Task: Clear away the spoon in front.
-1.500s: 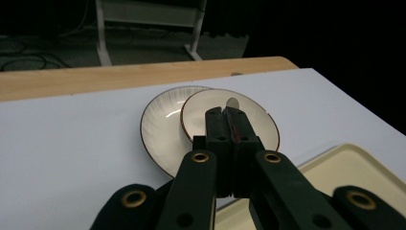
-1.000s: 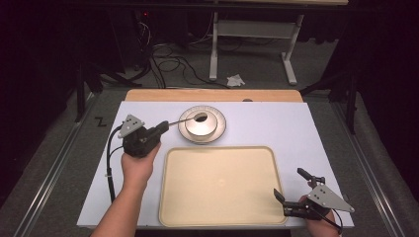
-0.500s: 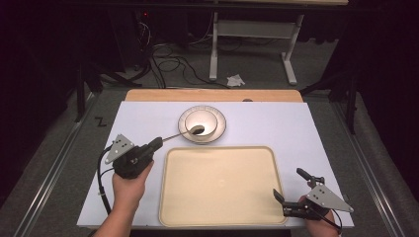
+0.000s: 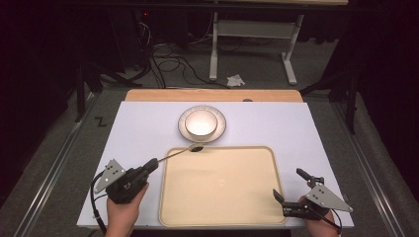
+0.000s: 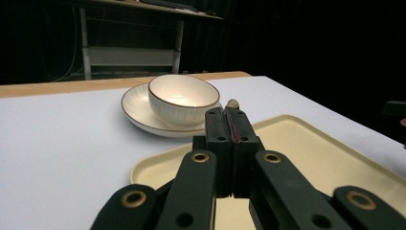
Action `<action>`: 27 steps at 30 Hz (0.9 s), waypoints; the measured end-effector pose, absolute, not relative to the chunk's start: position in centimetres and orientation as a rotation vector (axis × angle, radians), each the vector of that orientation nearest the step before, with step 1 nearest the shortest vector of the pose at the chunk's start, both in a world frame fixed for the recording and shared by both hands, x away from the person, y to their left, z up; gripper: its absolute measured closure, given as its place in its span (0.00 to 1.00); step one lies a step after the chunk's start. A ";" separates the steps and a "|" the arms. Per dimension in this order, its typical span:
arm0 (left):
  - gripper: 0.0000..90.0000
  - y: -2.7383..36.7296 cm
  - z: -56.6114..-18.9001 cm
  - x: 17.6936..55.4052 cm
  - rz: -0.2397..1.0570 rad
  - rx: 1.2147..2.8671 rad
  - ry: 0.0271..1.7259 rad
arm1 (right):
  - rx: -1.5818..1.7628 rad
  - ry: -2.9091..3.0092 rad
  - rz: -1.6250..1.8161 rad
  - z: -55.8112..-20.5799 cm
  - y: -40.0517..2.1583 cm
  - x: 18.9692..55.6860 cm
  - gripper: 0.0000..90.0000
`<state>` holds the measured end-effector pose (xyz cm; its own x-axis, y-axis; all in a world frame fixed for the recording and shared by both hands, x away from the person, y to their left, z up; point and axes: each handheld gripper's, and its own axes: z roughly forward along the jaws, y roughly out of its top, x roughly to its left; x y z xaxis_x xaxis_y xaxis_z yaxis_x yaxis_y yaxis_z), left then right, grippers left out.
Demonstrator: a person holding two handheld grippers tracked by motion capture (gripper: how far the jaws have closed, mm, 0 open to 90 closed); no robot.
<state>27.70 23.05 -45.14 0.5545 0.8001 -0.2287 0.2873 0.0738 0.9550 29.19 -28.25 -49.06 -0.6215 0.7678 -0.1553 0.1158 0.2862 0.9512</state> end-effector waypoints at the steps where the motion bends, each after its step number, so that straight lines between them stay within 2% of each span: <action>1: 1.00 23.1 -45.1 27.4 0.496 1.504 0.969 | 0.787 1.943 1.359 -49.1 -28.2 29.2 0.01; 14: 1.00 21.4 -45.6 26.9 0.430 1.540 0.919 | 0.786 1.941 1.357 -49.1 -28.1 29.1 0.01; 27: 1.00 21.1 -47.3 28.3 0.192 1.530 0.925 | 0.770 1.953 1.354 -49.1 -28.1 29.3 0.01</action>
